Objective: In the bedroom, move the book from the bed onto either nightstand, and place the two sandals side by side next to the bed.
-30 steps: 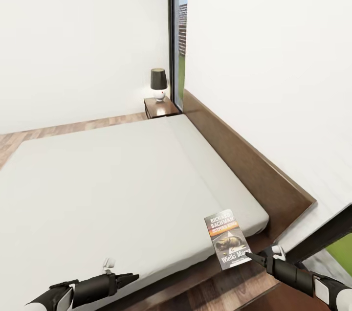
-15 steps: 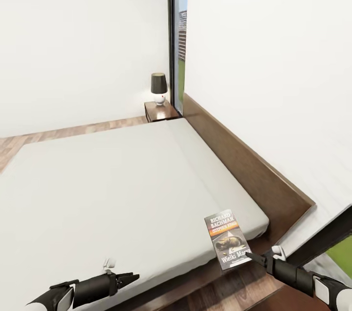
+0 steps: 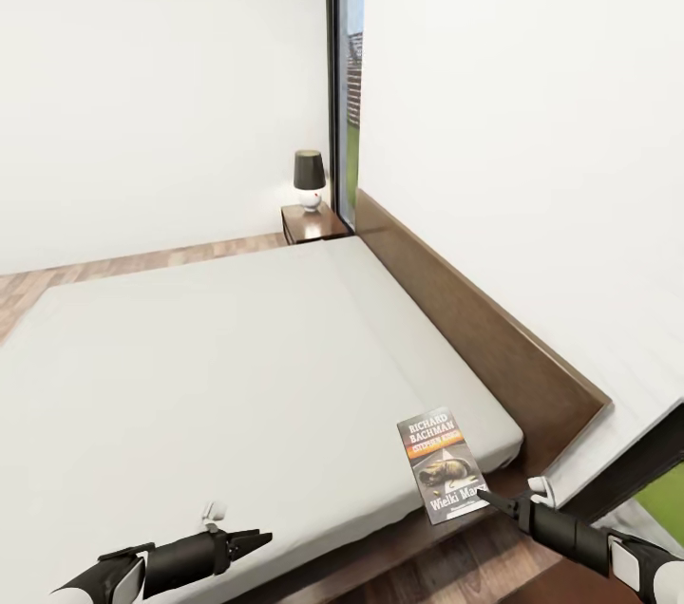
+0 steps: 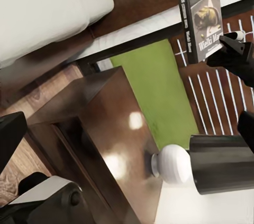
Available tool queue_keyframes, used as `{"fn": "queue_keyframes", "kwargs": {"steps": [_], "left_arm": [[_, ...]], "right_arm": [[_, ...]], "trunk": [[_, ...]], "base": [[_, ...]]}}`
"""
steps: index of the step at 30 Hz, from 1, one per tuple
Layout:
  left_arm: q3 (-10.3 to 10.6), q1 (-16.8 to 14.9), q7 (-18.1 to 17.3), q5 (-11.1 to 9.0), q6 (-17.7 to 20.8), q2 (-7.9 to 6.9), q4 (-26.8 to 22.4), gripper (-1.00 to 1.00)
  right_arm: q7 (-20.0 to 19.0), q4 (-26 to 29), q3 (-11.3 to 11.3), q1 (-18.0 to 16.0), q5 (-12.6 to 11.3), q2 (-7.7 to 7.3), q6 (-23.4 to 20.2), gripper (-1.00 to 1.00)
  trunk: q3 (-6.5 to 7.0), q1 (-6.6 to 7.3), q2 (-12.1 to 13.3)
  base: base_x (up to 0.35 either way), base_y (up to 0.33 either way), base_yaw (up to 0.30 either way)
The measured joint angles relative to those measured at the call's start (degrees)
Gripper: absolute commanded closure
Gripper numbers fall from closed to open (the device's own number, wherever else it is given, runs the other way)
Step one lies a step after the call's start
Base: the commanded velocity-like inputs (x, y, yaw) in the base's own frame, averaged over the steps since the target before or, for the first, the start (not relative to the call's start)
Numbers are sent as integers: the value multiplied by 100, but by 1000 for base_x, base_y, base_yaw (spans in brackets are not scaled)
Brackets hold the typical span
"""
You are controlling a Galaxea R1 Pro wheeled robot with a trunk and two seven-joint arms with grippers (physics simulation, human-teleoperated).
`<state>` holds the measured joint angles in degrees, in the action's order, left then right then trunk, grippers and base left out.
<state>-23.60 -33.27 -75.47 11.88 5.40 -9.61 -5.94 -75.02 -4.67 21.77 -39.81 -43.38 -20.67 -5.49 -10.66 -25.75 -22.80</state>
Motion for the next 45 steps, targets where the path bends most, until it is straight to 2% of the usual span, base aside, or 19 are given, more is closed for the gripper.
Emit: {"fn": "queue_keyframes", "kwargs": {"steps": [45], "left_arm": [[0,0,41,0,-40,2,0,-100]], "right_arm": [[-9,0,2,0,2,0,0,100]], "trunk": [[422,0,1]], "base": [[0,0,0]]}}
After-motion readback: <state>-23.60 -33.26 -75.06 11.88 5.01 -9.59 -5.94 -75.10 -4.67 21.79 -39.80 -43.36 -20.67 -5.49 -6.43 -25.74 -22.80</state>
